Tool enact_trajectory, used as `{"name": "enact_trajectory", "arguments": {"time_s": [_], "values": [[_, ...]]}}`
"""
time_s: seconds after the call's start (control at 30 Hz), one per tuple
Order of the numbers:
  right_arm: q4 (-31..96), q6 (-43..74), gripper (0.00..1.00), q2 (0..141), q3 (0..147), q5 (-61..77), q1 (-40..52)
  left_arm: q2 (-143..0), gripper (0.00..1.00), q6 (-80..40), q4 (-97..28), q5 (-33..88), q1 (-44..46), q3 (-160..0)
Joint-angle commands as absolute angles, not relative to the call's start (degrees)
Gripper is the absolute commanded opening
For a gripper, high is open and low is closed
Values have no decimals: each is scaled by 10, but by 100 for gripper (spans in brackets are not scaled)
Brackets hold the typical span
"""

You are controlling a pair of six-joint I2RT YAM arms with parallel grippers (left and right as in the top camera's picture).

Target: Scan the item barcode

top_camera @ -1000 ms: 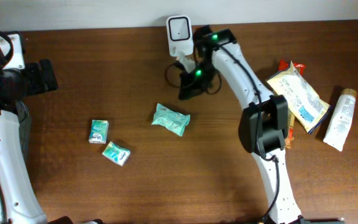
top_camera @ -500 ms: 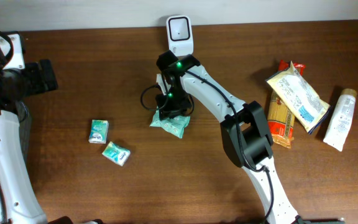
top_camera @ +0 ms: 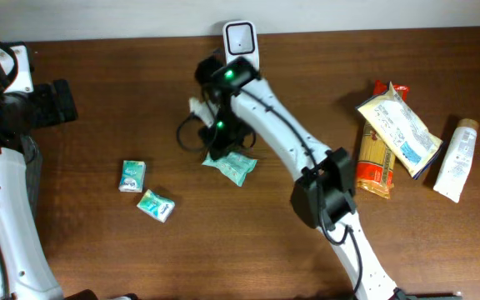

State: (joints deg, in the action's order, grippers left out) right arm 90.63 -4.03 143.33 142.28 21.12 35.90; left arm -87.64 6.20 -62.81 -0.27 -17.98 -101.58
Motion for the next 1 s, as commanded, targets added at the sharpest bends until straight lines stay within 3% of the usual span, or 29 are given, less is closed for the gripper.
{"name": "enact_trajectory", "arguments": {"time_s": [0.0, 0.17, 0.33, 0.63, 0.8, 0.93, 0.97], "values": [[910, -36, 22, 1437, 1343, 206, 408, -874, 99, 57, -627, -4, -182, -1018], [887, 22, 22, 1437, 1265, 70, 383, -874, 99, 57, -627, -4, -182, -1018], [855, 15, 26, 1437, 1267, 73, 319, -874, 99, 57, -627, -4, -182, -1018], [870, -38, 25, 1432, 1272, 114, 315, -874, 99, 57, -627, -4, -182, -1018], [952, -38, 25, 1405, 1399, 116, 317, -874, 99, 57, -627, -4, -182, -1018], [931, 13, 4, 1409, 1416, 121, 342, -874, 99, 57, -627, -4, -182, -1018], [918, 29, 4, 1409, 1399, 117, 347, -874, 99, 57, -627, -4, -182, -1018]]}}
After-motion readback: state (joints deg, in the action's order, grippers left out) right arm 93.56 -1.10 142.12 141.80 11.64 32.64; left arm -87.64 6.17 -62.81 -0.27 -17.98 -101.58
